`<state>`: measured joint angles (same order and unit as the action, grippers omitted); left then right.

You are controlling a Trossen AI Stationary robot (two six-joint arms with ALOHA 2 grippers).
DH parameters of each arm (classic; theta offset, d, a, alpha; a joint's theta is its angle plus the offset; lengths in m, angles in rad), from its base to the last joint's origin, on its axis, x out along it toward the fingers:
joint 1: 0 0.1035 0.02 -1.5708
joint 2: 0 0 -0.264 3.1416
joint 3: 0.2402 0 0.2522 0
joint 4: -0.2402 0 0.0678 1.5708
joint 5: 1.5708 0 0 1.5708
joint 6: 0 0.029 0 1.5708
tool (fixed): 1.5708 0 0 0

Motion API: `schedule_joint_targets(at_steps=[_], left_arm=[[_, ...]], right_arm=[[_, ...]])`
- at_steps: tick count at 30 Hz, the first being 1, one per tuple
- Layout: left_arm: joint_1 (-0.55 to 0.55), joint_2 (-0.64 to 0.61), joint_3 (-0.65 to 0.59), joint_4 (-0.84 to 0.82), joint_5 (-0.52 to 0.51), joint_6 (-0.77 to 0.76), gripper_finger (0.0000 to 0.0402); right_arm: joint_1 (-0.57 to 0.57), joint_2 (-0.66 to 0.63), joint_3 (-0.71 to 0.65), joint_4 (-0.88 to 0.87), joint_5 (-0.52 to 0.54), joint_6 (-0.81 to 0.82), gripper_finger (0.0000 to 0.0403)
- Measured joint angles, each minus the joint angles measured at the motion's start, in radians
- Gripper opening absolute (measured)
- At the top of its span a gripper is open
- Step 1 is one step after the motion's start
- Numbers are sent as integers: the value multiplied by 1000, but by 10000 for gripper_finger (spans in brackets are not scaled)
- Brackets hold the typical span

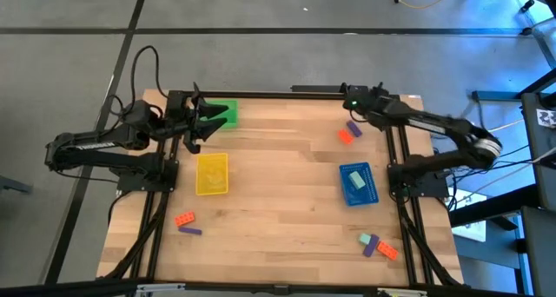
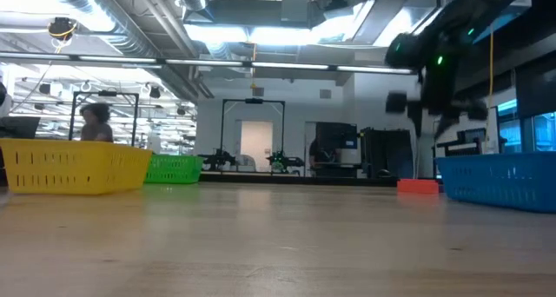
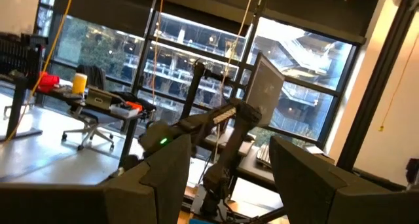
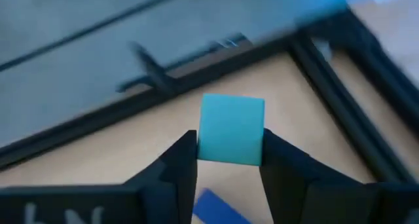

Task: Sort & place blocks by color
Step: Put the top blue block into the blue bin

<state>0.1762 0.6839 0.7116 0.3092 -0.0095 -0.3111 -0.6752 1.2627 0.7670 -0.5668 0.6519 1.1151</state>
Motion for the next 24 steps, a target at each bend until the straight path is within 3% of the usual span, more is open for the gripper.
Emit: schedule_joint_targets(at_steps=[3, 9, 17, 24], left_arm=[[0, 0, 0, -1, 1, 4, 200], [0, 3, 0, -19, 17, 6, 200], [-2, 40, 0, -56, 24, 6, 200], [-2, 85, 0, -55, 23, -19, 200]], right_arm=[[43, -128, 0, 61, -45, -220, 133], [173, -332, 1, 150, -320, -499, 133], [409, -438, 1, 237, -615, -553, 133], [576, -440, 1, 390, -647, -602, 133]])
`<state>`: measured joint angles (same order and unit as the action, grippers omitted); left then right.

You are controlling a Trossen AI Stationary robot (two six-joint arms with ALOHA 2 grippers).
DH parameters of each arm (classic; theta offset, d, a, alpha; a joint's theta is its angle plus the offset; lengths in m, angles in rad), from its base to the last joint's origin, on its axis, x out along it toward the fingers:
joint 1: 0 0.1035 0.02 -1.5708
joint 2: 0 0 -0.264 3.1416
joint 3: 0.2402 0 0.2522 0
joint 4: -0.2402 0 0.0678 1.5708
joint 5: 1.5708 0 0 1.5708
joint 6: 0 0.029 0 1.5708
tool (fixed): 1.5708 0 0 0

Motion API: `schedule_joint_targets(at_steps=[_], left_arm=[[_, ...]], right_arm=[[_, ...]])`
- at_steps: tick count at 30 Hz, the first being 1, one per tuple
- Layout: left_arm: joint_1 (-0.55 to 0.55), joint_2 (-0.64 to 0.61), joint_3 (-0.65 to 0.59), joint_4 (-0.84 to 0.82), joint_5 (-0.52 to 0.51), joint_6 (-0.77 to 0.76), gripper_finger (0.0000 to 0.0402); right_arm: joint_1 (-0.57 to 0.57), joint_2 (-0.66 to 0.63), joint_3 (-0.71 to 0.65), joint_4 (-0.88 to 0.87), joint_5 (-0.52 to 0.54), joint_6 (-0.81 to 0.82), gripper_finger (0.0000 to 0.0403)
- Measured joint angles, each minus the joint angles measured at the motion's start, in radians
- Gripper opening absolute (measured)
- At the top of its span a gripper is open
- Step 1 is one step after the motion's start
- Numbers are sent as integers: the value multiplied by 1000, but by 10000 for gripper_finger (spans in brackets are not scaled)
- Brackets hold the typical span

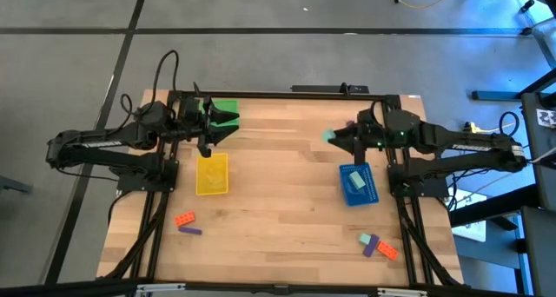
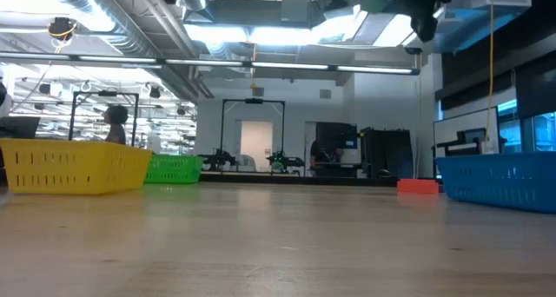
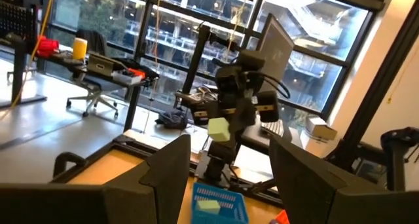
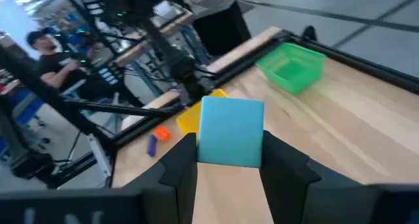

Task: Sort & place blocks by color
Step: Put the top blue block into the blue bin

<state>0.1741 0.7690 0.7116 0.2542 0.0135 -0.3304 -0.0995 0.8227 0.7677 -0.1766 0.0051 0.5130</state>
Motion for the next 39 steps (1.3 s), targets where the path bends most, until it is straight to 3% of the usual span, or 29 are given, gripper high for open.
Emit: schedule_joint_targets(at_steps=[18, 24, 31, 34, 39], left_arm=[[0, 12, 0, 2, -2, -36, 200], [0, 12, 0, 1, 3, -36, 200], [0, 12, 0, 1, 26, -36, 200], [0, 12, 0, 1, 26, -35, 200], [0, 12, 0, 1, 26, -35, 200]], right_arm=[[53, -3, 0, -21, -43, -50, 133], [82, -3, 0, -301, -139, 57, 133], [254, 26, -3, -745, -156, 208, 133], [324, 41, -40, -782, -133, 275, 133], [395, 83, -175, -684, -111, 375, 133]])
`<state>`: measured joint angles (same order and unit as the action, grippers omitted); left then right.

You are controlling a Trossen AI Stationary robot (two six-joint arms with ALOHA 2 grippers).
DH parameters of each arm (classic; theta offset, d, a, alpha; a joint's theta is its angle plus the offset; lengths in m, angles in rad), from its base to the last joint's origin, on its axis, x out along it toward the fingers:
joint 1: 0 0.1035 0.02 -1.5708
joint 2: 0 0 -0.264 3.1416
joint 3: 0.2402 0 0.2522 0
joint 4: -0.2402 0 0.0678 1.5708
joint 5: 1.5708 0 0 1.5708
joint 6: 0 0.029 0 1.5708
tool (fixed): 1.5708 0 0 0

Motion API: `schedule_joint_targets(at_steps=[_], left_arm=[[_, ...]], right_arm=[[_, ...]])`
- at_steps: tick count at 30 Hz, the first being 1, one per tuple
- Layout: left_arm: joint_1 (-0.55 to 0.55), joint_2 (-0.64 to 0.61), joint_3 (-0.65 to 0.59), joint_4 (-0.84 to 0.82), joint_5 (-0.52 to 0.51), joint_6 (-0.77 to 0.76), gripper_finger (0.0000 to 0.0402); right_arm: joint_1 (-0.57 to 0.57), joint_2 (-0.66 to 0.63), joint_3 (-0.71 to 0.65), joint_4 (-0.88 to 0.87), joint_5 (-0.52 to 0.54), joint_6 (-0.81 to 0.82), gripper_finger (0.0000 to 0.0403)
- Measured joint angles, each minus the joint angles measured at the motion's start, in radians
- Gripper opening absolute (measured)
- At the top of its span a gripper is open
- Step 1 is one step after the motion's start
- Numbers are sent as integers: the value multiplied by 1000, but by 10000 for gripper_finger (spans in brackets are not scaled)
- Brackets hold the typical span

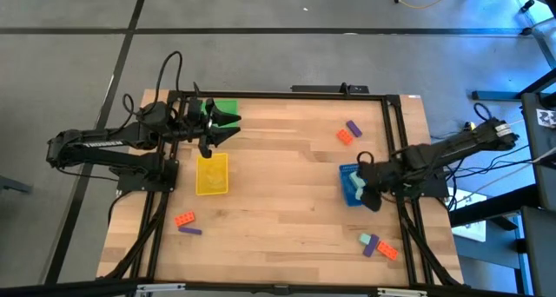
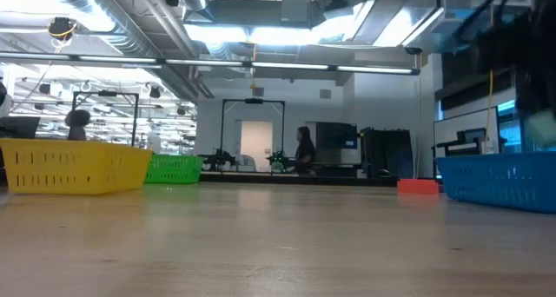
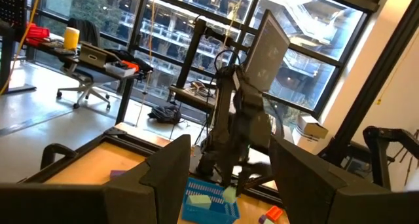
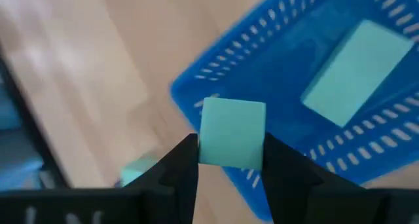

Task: Sort & place blocks by color
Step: Put the top blue block into the blue bin, then put the blue block into the blue bin

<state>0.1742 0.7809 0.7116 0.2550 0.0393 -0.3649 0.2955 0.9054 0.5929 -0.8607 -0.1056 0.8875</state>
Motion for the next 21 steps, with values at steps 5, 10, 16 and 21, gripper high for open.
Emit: schedule_joint_targets(at_steps=[5, 10, 16, 21], left_arm=[[0, 0, 0, 0, 0, 0, 200], [0, 0, 0, 0, 0, 0, 200], [0, 0, 0, 0, 0, 1, 200], [0, 0, 0, 0, 0, 1, 200]], right_arm=[[6, 43, -84, 125, 87, 51, 133], [6, 86, -105, 144, 87, 51, 135], [6, 109, -107, 147, 97, 21, 186], [6, 107, -107, 140, 97, 21, 217]])
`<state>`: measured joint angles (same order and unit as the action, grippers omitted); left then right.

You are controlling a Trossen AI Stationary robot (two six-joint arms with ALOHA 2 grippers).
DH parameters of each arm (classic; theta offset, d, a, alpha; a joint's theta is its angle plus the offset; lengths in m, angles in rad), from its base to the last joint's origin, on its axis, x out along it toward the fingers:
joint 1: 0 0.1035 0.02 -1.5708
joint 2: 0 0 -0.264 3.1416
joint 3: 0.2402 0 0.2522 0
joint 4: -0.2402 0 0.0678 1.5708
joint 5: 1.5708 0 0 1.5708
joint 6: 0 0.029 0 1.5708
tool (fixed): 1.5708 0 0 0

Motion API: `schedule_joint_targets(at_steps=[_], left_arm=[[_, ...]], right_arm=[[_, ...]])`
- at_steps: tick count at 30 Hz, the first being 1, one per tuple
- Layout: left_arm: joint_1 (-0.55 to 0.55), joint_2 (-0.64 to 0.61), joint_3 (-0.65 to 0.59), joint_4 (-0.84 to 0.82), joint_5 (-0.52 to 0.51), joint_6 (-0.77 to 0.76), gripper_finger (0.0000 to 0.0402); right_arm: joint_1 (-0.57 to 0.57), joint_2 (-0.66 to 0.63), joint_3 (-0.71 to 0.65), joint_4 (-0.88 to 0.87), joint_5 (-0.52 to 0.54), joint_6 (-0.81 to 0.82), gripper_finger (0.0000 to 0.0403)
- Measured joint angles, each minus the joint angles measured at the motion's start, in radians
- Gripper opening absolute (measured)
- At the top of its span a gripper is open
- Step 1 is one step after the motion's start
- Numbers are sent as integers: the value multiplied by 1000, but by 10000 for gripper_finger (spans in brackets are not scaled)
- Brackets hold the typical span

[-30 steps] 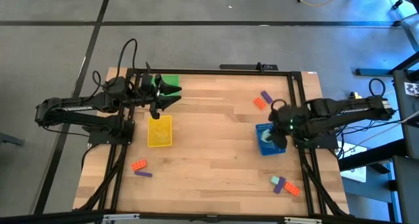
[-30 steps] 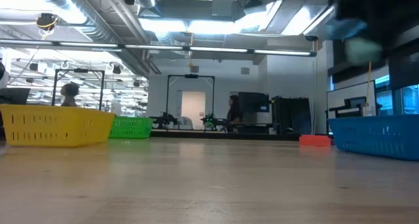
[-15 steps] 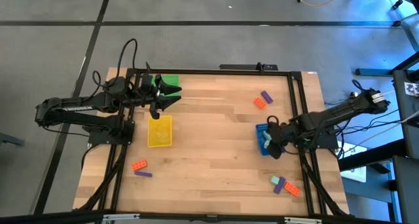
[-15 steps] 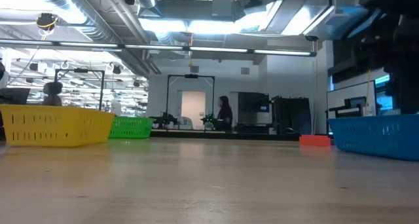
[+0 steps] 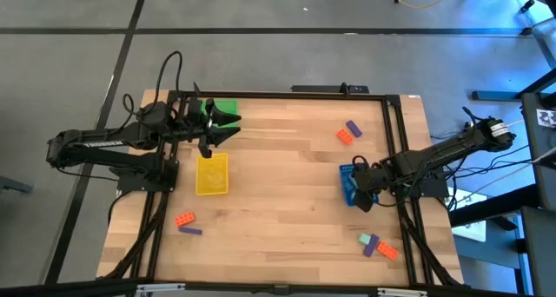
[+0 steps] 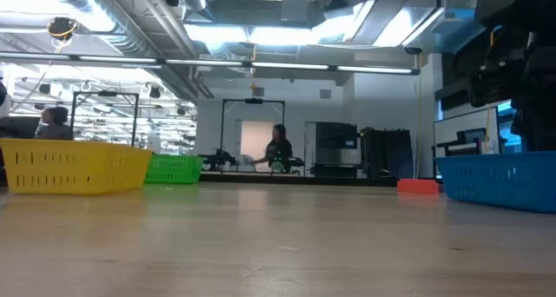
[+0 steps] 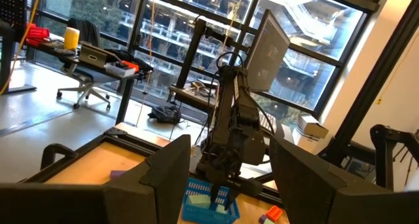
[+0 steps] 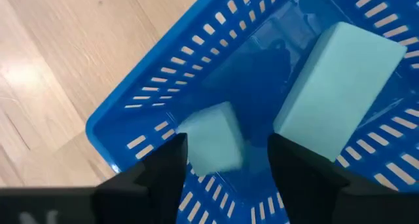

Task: Sort & place blocks by color
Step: Put the blue block into the blue bin

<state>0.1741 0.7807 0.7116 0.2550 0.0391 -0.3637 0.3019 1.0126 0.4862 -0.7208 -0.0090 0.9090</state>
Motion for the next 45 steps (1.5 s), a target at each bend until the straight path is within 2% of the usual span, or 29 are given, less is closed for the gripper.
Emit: schedule_joint_targets(at_steps=[6, 10, 13, 17, 26, 30, 34, 38, 45], left_arm=[[0, 0, 0, 0, 0, 0, 200], [0, 0, 0, 0, 0, 0, 200], [0, 0, 0, 0, 0, 0, 200], [0, 0, 0, 0, 0, -1, 200], [0, 0, 0, 0, -3, -24, 200], [0, 0, 0, 0, -12, -23, 200], [0, 0, 0, 0, -11, -20, 200], [0, 0, 0, 0, 20, -19, 200], [0, 0, 0, -28, 167, 55, 200]], right_arm=[[0, -15, 43, -88, -20, -35, 239], [0, -57, 149, -231, 35, -103, 242], [0, -100, 224, -227, 110, -124, 242], [0, -126, 259, -84, 230, -166, 243], [-5, -82, 261, 540, 379, -550, 243], [-5, -65, 261, 721, 440, -715, 243], [-5, -66, 261, 821, 526, -651, 243], [-4, -65, 261, 849, 497, -630, 243], [-5, -65, 261, 917, 500, -566, 243]])
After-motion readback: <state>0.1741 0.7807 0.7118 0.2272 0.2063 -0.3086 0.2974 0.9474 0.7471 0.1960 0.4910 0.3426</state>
